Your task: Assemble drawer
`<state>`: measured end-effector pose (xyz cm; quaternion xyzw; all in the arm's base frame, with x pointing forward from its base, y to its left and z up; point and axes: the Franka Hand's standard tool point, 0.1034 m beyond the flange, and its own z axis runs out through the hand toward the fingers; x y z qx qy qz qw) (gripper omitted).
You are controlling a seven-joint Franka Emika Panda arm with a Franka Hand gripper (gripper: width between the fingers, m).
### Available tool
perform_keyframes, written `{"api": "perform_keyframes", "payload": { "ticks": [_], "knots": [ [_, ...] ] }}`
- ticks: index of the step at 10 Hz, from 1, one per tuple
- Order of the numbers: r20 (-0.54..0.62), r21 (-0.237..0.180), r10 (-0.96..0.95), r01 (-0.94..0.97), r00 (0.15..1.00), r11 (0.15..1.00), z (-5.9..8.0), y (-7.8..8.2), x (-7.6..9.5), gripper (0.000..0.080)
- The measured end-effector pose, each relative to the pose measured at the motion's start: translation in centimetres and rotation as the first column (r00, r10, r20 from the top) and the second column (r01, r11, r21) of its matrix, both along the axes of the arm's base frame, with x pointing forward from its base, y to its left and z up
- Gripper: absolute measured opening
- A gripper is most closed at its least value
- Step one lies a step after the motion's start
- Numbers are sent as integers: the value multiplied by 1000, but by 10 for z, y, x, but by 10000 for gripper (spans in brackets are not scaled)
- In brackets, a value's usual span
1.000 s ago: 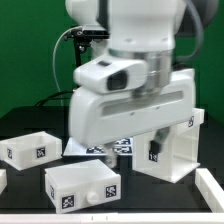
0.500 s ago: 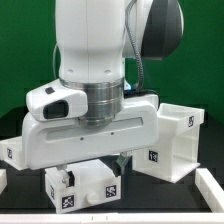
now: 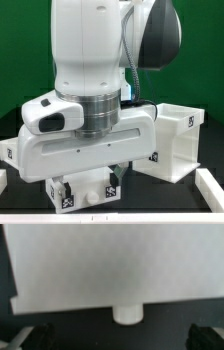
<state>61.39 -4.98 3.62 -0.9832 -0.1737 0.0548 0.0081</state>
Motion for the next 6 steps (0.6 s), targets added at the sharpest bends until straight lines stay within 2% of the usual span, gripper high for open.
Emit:
{"api": "perform_keyframes", "payload": {
  "ticks": [5, 6],
  "knots": [
    [33, -5, 13, -12, 999, 1000, -17, 3, -9, 650],
    [31, -5, 12, -12, 999, 1000, -17, 2, -9, 650]
  ]
}}
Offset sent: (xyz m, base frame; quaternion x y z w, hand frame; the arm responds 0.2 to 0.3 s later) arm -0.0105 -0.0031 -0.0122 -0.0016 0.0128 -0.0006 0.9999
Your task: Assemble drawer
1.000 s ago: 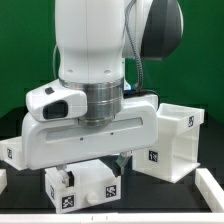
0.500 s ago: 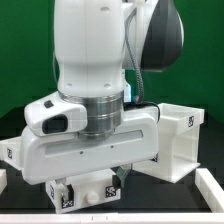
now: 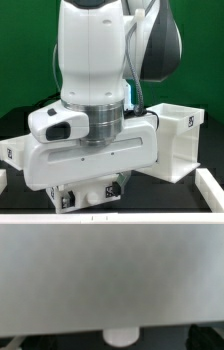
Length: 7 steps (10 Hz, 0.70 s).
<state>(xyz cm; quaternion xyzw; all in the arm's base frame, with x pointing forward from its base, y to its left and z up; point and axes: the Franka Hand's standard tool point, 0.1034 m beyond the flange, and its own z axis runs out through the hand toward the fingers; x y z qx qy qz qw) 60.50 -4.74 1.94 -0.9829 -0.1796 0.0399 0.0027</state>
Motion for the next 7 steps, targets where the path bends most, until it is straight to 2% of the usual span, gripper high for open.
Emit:
{"api": "perform_keyframes", "payload": {
  "ticks": [1, 3, 4, 5, 7],
  "knots": [
    [0, 0, 0, 0, 1000, 1000, 0, 0, 0, 542],
    [0, 0, 0, 0, 1000, 1000, 0, 0, 0, 249],
    [0, 0, 0, 0, 1000, 1000, 0, 0, 0, 249],
    [0, 0, 0, 0, 1000, 1000, 0, 0, 0, 156],
    [0, 0, 0, 0, 1000, 1000, 0, 0, 0, 156]
  ]
}}
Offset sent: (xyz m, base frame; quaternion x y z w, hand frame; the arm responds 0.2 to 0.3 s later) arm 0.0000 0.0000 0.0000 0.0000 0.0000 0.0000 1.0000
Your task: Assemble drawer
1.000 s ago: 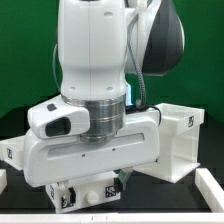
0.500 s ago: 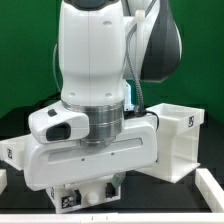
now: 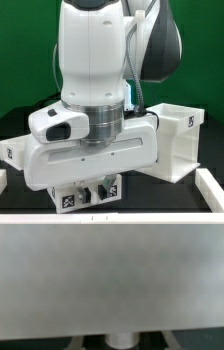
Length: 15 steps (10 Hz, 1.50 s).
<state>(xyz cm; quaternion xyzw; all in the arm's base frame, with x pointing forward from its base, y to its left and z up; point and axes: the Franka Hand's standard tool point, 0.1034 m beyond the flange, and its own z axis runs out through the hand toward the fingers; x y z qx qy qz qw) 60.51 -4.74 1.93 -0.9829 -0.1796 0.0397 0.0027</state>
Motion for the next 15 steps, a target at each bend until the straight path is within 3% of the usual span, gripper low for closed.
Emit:
{"api": "perform_keyframes", "payload": {
  "ticks": [3, 6, 8, 13, 15],
  "knots": [
    [0, 0, 5, -5, 1000, 1000, 0, -2, -1, 156],
    [-26, -3, 66, -67, 997, 998, 4, -49, -26, 157],
    [-35, -7, 63, -64, 997, 998, -1, -67, -39, 157],
    [-32, -8, 66, -66, 997, 998, -1, -62, -38, 157],
    [-33, -8, 66, -66, 997, 998, 0, -62, -37, 493]
  ]
}}
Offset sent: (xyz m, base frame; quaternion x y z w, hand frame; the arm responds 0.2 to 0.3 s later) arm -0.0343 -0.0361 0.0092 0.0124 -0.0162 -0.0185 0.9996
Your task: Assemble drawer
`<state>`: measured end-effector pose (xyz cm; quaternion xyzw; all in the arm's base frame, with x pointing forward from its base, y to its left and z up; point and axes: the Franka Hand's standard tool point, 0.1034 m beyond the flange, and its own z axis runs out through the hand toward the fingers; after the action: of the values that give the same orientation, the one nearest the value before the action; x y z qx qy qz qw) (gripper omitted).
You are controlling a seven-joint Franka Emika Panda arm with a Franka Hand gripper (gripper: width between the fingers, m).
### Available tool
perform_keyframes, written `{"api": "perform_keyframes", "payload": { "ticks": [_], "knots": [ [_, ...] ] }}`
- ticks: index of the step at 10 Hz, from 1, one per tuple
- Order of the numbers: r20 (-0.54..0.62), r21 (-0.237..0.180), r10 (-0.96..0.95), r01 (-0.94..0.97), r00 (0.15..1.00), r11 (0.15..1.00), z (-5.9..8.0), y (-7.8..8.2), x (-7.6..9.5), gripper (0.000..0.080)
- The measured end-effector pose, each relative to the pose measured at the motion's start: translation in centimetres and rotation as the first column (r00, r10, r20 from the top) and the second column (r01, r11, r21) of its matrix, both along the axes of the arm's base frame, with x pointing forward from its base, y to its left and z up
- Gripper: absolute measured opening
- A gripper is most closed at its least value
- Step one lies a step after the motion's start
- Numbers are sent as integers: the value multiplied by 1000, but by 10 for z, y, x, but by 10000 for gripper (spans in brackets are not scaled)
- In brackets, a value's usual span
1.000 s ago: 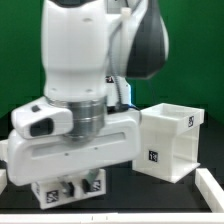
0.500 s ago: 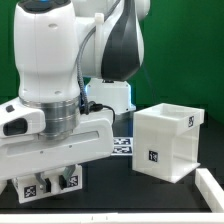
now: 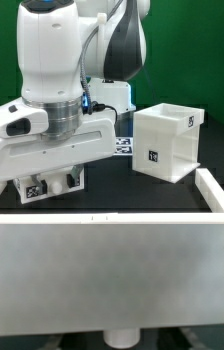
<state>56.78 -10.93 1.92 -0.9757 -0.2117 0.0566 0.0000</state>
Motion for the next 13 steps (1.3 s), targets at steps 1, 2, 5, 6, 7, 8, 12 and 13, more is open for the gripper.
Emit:
{"api": "perform_keyframes", "payload": {
  "ticks": [1, 2, 5, 6, 7, 8, 12, 13],
  "knots": [
    [-14, 4, -5, 5, 1000, 1000, 9, 1, 0, 599],
    [-13, 8, -5, 5, 1000, 1000, 24, 3, 1, 599],
    [21, 7, -25, 25, 999, 1000, 75, 34, -1, 648],
    [42, -9, -36, 37, 998, 999, 78, 54, -4, 648],
    [36, -1, -12, 12, 999, 1000, 75, 54, -5, 649],
    [37, -3, -18, 18, 999, 1000, 75, 51, -5, 649],
    [-29, 12, 28, -27, 999, 1000, 95, 68, -10, 649],
    [-3, 24, 102, -102, 995, 994, 114, 79, -4, 649]
  ]
}}
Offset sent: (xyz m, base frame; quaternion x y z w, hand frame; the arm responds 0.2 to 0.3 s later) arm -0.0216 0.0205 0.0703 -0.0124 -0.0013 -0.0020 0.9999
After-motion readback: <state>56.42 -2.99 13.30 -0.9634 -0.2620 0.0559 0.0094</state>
